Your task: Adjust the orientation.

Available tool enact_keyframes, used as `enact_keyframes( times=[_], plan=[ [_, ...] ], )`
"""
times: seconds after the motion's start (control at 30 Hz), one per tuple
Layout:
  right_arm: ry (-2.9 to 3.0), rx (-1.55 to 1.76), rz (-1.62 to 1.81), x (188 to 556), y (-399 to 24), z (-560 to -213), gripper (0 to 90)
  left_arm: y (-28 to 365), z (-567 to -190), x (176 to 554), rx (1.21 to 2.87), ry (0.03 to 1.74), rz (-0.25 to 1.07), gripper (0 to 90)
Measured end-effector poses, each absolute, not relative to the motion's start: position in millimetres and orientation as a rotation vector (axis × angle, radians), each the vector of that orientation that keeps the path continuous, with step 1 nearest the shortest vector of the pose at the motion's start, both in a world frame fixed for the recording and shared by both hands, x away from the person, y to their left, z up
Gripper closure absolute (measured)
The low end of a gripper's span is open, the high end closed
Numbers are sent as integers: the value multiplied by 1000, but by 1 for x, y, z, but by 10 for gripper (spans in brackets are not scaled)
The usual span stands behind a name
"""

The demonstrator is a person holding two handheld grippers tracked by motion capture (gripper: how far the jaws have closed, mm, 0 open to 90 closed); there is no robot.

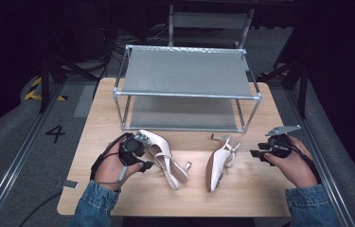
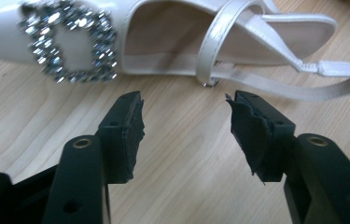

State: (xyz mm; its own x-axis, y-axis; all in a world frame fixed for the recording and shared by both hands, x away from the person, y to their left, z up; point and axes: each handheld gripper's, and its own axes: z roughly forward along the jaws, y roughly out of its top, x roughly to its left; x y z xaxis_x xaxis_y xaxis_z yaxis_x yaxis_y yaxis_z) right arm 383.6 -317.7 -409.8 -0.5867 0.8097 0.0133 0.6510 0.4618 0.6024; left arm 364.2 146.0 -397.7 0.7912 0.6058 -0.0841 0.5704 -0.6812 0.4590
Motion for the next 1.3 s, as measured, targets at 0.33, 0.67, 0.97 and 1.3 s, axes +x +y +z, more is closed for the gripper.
enact_keyframes(
  times=[0.33,0.67,0.97,1.3],
  plan=[
    [2464,1252,808,383,-315,-416,514,130,-418,371,2537,827,75,540],
    [2470,1247,790,381,-317,-418,509,128,-426,376,2465,835,22,765],
    [2469,1244,786,381,-317,-420,491,130,-417,373,2442,874,-15,821],
    [2450,1241,795,381,-320,-418,478,131,-398,364,2485,885,74,821]
  ],
)
